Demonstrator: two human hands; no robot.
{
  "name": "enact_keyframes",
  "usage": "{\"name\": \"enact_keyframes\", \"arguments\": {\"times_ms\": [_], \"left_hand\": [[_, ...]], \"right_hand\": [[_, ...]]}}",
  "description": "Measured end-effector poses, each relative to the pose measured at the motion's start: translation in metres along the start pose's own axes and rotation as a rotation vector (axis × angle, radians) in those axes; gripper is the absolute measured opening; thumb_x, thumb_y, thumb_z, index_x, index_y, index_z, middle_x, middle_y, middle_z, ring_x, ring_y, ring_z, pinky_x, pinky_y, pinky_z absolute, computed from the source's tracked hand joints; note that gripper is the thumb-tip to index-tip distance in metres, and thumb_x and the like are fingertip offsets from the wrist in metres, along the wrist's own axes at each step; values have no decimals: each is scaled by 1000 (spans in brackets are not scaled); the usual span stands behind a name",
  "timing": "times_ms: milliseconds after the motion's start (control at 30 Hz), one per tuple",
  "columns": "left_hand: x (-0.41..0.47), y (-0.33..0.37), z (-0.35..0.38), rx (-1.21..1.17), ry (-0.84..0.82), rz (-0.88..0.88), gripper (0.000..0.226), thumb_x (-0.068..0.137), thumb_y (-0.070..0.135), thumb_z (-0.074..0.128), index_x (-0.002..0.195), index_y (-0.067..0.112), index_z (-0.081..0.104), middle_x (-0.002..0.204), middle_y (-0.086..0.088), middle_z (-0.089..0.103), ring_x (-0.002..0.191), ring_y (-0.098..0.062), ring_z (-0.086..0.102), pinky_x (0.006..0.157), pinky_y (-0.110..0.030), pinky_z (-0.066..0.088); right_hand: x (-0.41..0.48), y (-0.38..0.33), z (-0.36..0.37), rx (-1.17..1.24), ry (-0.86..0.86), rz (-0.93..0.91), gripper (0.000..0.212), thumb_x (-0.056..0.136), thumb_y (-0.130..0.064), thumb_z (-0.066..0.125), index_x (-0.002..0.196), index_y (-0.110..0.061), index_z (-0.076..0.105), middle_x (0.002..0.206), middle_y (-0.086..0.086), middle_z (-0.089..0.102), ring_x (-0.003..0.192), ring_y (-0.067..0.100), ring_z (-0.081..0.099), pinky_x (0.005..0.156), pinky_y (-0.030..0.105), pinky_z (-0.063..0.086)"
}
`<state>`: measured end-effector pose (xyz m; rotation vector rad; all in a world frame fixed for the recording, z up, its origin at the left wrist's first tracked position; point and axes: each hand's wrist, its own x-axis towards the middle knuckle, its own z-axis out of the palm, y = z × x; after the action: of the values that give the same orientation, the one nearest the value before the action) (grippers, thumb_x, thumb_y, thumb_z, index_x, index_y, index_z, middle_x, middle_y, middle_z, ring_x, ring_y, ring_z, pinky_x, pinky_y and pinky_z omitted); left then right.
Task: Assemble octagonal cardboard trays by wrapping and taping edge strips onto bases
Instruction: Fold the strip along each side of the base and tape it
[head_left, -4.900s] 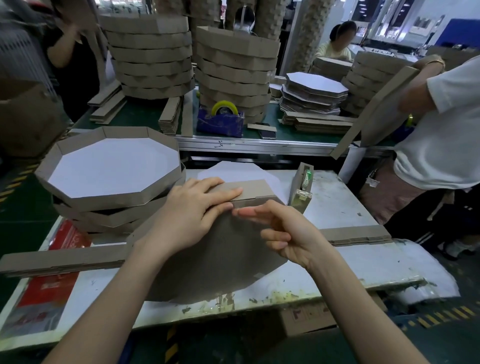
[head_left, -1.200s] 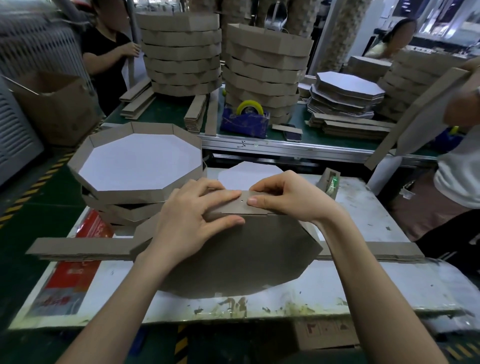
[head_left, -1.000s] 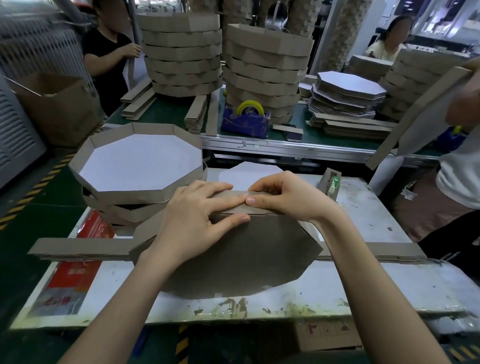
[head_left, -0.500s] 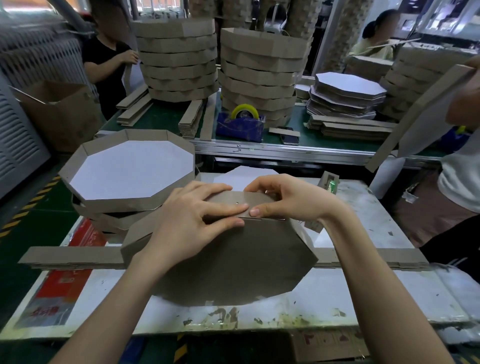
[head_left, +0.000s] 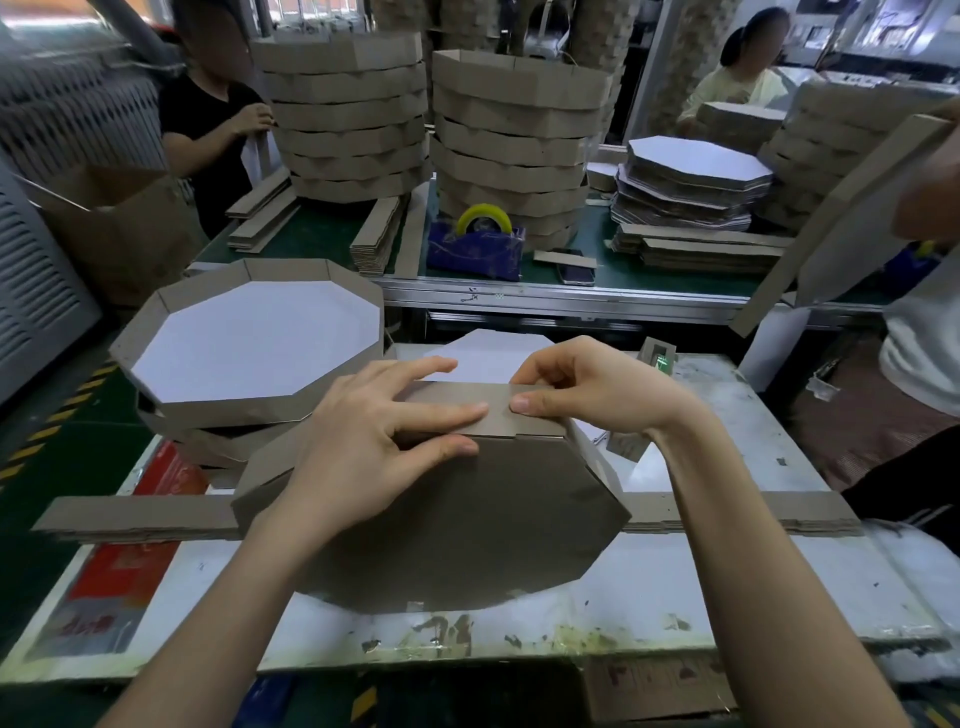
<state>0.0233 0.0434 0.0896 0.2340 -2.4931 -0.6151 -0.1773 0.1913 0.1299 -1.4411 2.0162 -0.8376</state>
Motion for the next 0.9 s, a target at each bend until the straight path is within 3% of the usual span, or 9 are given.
{"name": "enact_keyframes", "arguments": {"times_ms": [67, 200, 333, 467, 600, 733, 833, 900], "left_hand": [[-2, -2, -2, 2, -2, 12, 32, 80, 59, 60, 110, 51, 66, 136, 17, 53, 121, -12, 50, 95, -46, 43], [-7, -8, -9, -7, -30, 26, 34, 83, 58, 52, 111, 47, 68, 136, 13, 55, 122, -16, 51, 94, -51, 43], [-12, -10, -13, 13, -58, -9, 33, 86, 58, 49, 114, 49, 65, 134, 14, 57, 120, -15, 51, 93, -49, 43], [-11, -7, -15, -28, -82, -39, 27, 86, 52, 55, 111, 52, 65, 130, 16, 58, 118, -10, 50, 93, -47, 42], [6, 8, -11, -14, -175, -5, 27, 87, 56, 51, 112, 56, 61, 134, 12, 57, 121, -10, 46, 98, -44, 39], [23, 20, 0, 58, -227, 30, 27, 89, 47, 59, 114, 57, 60, 135, 13, 56, 122, -11, 44, 98, -43, 38], [30, 27, 9, 96, -239, 46, 26, 89, 50, 57, 112, 62, 57, 135, 16, 55, 121, -9, 43, 96, -43, 38], [36, 32, 16, 110, -237, 58, 24, 89, 51, 56, 109, 64, 57, 133, 17, 56, 120, -8, 44, 93, -41, 38]], "right_hand": [[1, -2, 4, -22, -2, 3, 17, 92, -23, 70, 101, -9, 73, 84, 7, 72, 72, 8, 58, 72, 29, 47], [7, -4, 13, 0, -32, 6, 15, 93, -22, 68, 101, -9, 71, 72, -12, 63, 62, -2, 52, 63, 14, 40], [13, -7, 16, -37, -66, -2, 18, 93, -27, 69, 102, -11, 72, 69, -14, 62, 63, 0, 52, 63, 15, 39], [14, -5, 15, 5, -102, 19, 18, 93, -30, 67, 101, -15, 73, 78, -10, 69, 72, 7, 60, 70, 21, 46], [19, 6, 10, 76, 11, 66, 21, 94, -38, 64, 98, -20, 75, 94, -2, 75, 92, 17, 69, 84, 31, 55], [29, 35, -3, 226, 270, 154, 13, 97, -29, 63, 98, -21, 74, 94, -4, 73, 93, 9, 67, 73, 22, 58], [37, 83, -15, 352, 506, 375, 17, 99, -25, 58, 107, -17, 71, 115, 5, 67, 110, 22, 60, 81, 32, 58], [39, 120, -17, 249, 462, 562, 25, 101, -25, 54, 120, -16, 66, 127, 8, 62, 111, 27, 55, 84, 39, 50]]}}
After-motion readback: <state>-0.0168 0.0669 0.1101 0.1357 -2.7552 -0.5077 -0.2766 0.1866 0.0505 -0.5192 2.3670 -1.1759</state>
